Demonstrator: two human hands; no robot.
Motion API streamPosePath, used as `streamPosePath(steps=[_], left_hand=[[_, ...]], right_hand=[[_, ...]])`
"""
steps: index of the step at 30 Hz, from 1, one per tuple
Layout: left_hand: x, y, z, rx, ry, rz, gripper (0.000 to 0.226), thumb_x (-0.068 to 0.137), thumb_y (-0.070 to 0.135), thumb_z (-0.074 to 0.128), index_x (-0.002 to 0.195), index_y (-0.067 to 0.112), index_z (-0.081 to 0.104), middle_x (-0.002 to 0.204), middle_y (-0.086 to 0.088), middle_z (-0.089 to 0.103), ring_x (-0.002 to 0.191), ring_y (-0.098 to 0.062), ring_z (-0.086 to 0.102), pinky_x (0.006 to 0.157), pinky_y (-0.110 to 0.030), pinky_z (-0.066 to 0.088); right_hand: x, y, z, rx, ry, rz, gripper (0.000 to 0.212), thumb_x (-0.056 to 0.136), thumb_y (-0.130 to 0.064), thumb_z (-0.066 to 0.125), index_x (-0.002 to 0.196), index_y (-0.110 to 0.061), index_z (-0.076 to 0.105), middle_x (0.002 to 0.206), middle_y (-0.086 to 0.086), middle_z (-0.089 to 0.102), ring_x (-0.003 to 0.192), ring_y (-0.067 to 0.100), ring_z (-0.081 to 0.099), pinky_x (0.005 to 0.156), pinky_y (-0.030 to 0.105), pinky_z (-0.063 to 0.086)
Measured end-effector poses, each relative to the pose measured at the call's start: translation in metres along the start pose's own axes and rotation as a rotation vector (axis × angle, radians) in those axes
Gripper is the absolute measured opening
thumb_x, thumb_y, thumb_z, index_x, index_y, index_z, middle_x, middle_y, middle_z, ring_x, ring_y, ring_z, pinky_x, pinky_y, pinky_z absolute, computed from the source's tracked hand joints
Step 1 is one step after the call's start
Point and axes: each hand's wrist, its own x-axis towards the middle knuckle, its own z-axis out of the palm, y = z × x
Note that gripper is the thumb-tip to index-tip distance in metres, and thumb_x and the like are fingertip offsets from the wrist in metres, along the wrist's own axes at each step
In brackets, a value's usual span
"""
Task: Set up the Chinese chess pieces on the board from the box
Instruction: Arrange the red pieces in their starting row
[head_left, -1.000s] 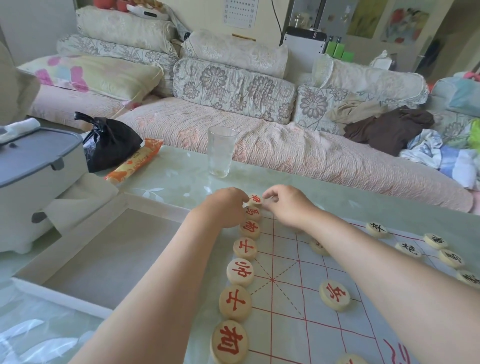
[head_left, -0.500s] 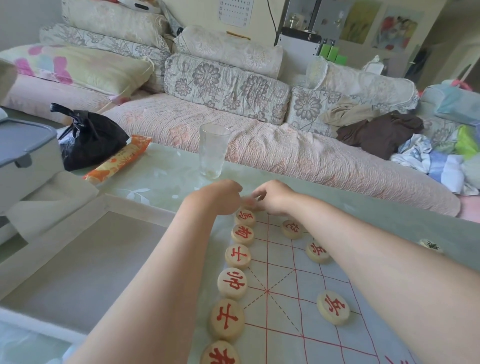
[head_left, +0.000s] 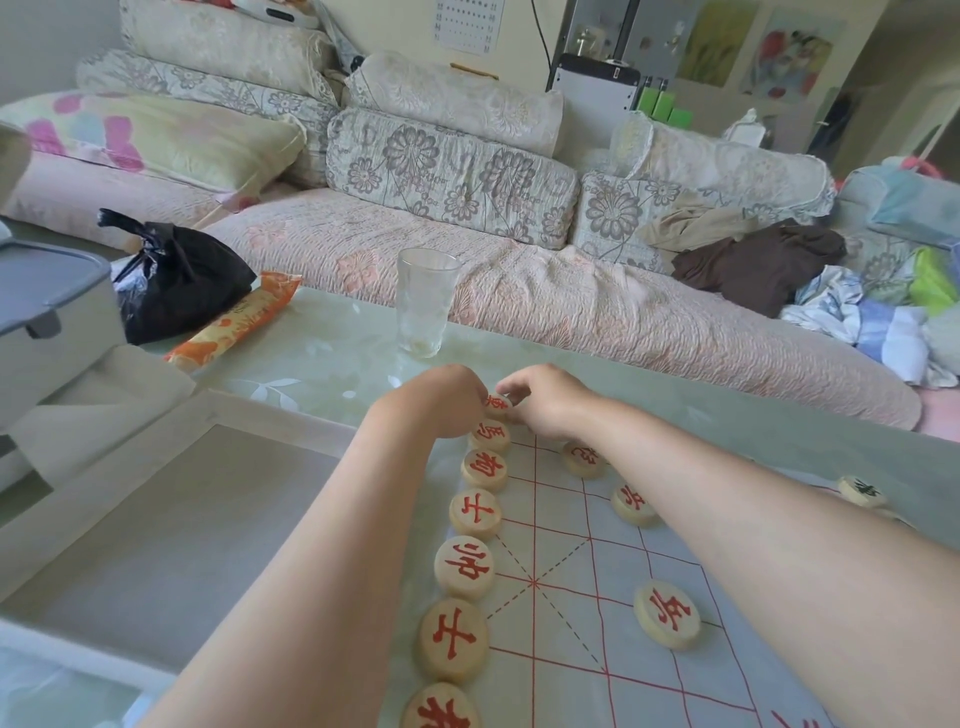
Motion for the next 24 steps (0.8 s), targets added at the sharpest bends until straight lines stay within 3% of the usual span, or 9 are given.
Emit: streamPosePath(steps=[4, 8, 12, 14, 19, 24], left_hand=[[0.002, -0.001, 0.002, 0.004, 0.015, 0.004, 0.045, 0.088, -0.001, 0.037, 0.123, 0.010, 0.064, 0.127, -0.011, 0.061, 0.116, -0.030, 0.056, 0.100, -0.038, 0.046], [0.005, -0.003, 0.002, -0.002, 0.021, 0.005, 0.043, 0.087, 0.002, 0.038, 0.119, 0.009, 0.066, 0.114, -0.007, 0.063, 0.114, -0.030, 0.058, 0.097, -0.038, 0.047], [0.009, -0.002, 0.000, -0.018, 0.027, -0.017, 0.050, 0.089, 0.006, 0.041, 0.136, 0.019, 0.053, 0.139, -0.003, 0.051, 0.127, -0.025, 0.048, 0.106, -0.037, 0.041], [0.012, 0.002, -0.002, -0.041, 0.091, -0.004, 0.050, 0.089, 0.007, 0.043, 0.136, 0.023, 0.052, 0.142, -0.002, 0.049, 0.130, -0.023, 0.045, 0.108, -0.037, 0.039], [0.020, 0.040, 0.010, -0.099, 0.183, 0.094, 0.049, 0.085, 0.004, 0.044, 0.126, 0.024, 0.059, 0.131, -0.001, 0.058, 0.115, -0.021, 0.057, 0.098, -0.034, 0.048], [0.015, 0.076, 0.044, -0.007, 0.004, 0.171, 0.045, 0.087, 0.011, 0.047, 0.128, 0.027, 0.057, 0.131, 0.004, 0.056, 0.119, -0.019, 0.053, 0.101, -0.034, 0.044]], right_hand=[[0.004, 0.002, 0.003, 0.015, 0.006, 0.000, 0.037, 0.091, -0.028, 0.073, 0.127, -0.023, 0.066, 0.122, -0.003, 0.066, 0.103, 0.013, 0.059, 0.080, 0.020, 0.037], [0.001, 0.003, 0.002, -0.002, 0.008, -0.016, 0.044, 0.095, -0.021, 0.066, 0.137, -0.020, 0.057, 0.124, -0.002, 0.063, 0.113, 0.016, 0.057, 0.084, 0.019, 0.035], [-0.006, 0.017, -0.016, 0.060, 0.099, -0.008, 0.043, 0.095, -0.004, 0.053, 0.134, -0.021, 0.057, 0.122, -0.002, 0.061, 0.103, 0.016, 0.057, 0.071, 0.021, 0.042], [-0.012, 0.030, -0.034, 0.081, 0.163, 0.010, 0.040, 0.095, -0.002, 0.049, 0.128, -0.021, 0.062, 0.116, -0.002, 0.061, 0.100, 0.016, 0.058, 0.065, 0.020, 0.042], [-0.031, 0.072, -0.065, -0.034, 0.142, 0.068, 0.032, 0.094, -0.003, 0.057, 0.120, -0.018, 0.069, 0.109, -0.004, 0.063, 0.108, 0.017, 0.060, 0.083, 0.018, 0.040], [-0.049, 0.101, -0.067, -0.094, 0.026, 0.127, 0.048, 0.090, -0.008, 0.061, 0.135, -0.022, 0.058, 0.127, -0.001, 0.061, 0.111, 0.015, 0.057, 0.088, 0.022, 0.043]])
